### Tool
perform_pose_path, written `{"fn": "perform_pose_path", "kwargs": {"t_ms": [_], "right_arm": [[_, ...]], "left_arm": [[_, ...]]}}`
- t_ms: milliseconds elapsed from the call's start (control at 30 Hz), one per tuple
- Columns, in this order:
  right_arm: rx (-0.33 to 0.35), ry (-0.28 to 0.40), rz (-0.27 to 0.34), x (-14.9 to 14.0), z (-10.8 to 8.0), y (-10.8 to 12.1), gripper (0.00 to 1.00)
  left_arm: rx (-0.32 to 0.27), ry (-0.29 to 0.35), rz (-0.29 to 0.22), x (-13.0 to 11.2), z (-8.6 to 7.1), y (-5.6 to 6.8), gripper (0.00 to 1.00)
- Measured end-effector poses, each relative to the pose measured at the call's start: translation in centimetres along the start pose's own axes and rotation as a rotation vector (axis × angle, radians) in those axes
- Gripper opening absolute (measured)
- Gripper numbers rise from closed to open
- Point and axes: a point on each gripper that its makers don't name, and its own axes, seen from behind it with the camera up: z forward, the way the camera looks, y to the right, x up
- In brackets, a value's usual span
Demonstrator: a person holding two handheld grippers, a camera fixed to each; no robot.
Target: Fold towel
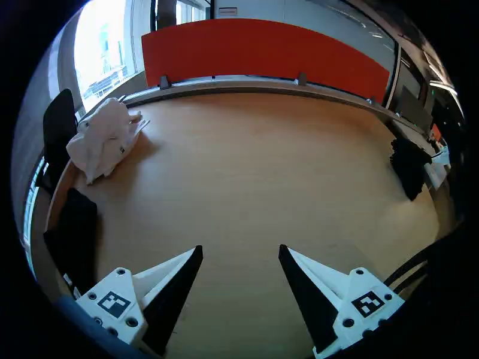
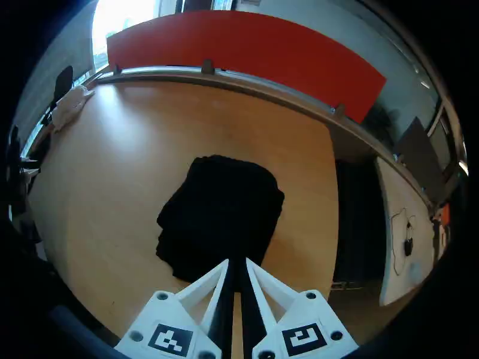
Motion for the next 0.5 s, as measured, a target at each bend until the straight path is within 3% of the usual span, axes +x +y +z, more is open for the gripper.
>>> {"fn": "perform_pose_path", "kwargs": {"t_ms": [500], "right_arm": [[-0.023, -0.077, 0.041, -2.8, 1.9, 1.2, 0.05]], "left_arm": [[0.007, -0.004, 0.001, 0.1, 0.1, -0.2, 0.94]]}}
